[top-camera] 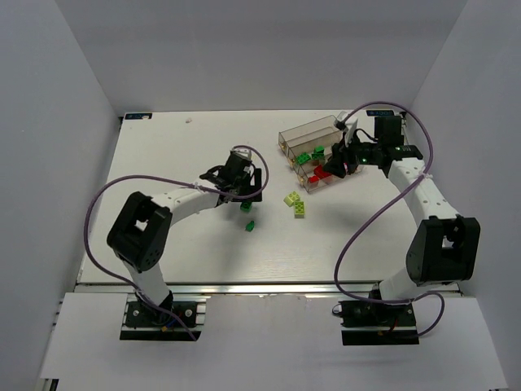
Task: Sort the legos into containers by color
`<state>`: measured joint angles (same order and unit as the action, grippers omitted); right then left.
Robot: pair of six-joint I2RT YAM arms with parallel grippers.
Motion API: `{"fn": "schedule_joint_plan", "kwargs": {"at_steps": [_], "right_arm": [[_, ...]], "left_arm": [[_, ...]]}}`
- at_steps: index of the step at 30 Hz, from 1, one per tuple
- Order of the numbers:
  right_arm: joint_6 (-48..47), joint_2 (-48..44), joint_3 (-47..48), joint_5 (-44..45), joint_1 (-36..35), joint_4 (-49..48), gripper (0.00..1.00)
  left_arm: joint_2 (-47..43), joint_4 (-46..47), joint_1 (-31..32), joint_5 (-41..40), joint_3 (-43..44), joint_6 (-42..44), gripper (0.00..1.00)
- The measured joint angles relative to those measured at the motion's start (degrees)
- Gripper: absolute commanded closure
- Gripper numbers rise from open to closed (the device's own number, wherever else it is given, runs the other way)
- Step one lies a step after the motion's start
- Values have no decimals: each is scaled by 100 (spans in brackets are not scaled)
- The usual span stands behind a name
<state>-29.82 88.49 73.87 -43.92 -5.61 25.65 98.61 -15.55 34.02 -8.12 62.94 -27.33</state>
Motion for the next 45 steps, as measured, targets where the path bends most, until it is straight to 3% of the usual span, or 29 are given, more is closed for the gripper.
{"fn": "schedule_joint_plan", "kwargs": {"at_steps": [9,19,22,23,26,28,33,36,42,45], "right_arm": [[201,-352,-267,-63,48,-55,47],[376,-356,-444,-109,109,-138,47],[398,-356,-455,-127,109,-166,48],[402,-361,-476,-129,109,-181,48],[420,-385,-612,-131,109,-203,48],[428,-404,-708,-129,109,-203,48],[485,-533,-826,-125,109,-219,50],[590,-673,-916,-125,109,-354,56],[916,-850,-1095,-101,109,-575,100],[1034,-857,-1106,-85,109,-640,100]], "left_arm": [[841,-481,341,-313,599,339,16],[968,-804,369,-507,614,415,25],[968,-804,372,-546,614,404,34],[968,-804,372,-557,614,402,43],[973,-802,372,-573,619,374,52],[979,-807,372,-581,634,358,65],[970,-793,372,-621,726,319,77],[922,-682,372,-623,789,275,81],[863,-140,372,-186,1436,92,99],[1084,129,372,190,2218,-42,100]]}}
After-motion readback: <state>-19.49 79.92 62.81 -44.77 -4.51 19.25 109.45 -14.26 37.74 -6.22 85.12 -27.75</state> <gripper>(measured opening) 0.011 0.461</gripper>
